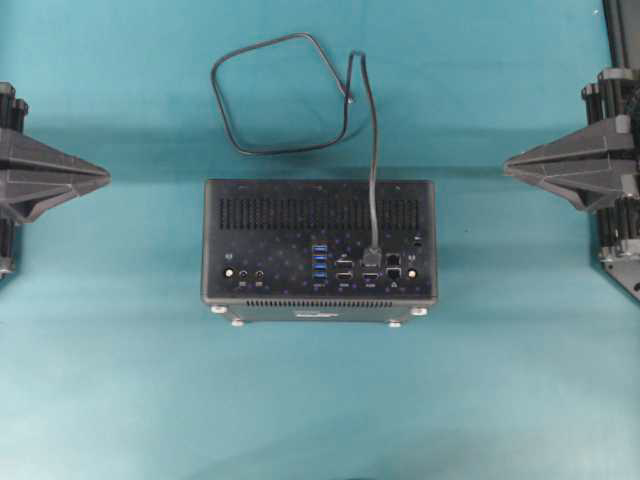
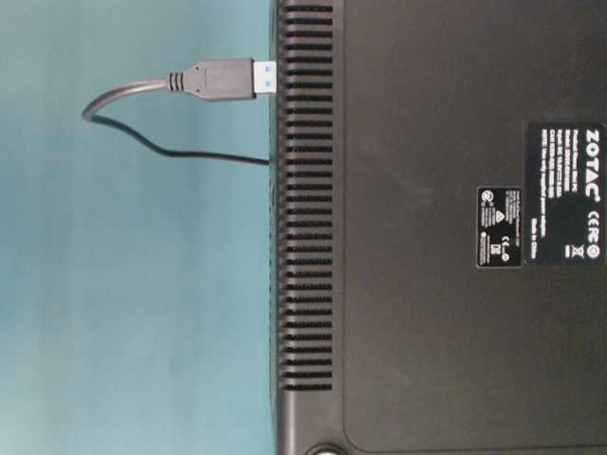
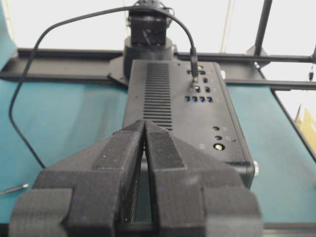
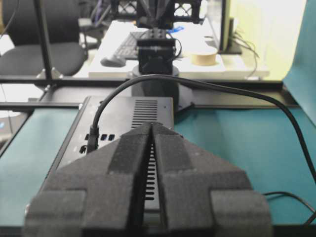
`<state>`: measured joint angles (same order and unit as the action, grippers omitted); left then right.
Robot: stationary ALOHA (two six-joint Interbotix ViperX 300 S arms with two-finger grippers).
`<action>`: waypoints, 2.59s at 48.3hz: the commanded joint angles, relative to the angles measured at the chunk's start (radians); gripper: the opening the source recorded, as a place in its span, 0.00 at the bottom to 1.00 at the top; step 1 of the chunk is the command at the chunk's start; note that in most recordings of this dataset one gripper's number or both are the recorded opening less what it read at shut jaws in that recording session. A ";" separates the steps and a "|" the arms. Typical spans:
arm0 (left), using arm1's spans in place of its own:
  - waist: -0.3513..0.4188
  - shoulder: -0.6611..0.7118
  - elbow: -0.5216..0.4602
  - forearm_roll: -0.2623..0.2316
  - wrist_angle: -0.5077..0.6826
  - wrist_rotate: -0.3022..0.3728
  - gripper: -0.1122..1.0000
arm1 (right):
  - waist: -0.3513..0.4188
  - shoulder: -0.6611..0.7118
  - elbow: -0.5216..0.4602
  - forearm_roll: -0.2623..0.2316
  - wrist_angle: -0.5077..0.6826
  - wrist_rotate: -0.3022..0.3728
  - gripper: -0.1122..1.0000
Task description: Insert the USB into the PC box with both arms.
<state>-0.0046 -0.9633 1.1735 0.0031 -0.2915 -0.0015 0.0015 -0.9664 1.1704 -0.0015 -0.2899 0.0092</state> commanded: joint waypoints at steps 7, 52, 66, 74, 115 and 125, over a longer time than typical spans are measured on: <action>0.006 0.040 -0.087 0.014 0.052 -0.031 0.10 | -0.018 0.020 -0.069 0.129 0.117 0.046 0.11; -0.005 0.081 -0.245 0.014 0.425 0.006 0.10 | 0.041 0.411 -0.664 0.135 0.960 0.123 0.40; -0.005 0.097 -0.247 0.014 0.428 0.006 0.10 | 0.078 0.480 -0.681 0.130 0.969 0.216 0.92; -0.005 0.098 -0.247 0.014 0.433 0.006 0.10 | 0.080 0.525 -0.696 0.132 0.950 0.216 0.88; -0.005 0.094 -0.242 0.014 0.535 0.005 0.10 | 0.092 0.670 -0.759 0.129 0.969 0.204 0.78; -0.005 0.091 -0.244 0.014 0.563 0.005 0.10 | 0.092 0.670 -0.761 0.127 0.973 0.204 0.73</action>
<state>-0.0077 -0.8744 0.9541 0.0138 0.2746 0.0031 0.0905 -0.2884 0.4387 0.1273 0.6857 0.2148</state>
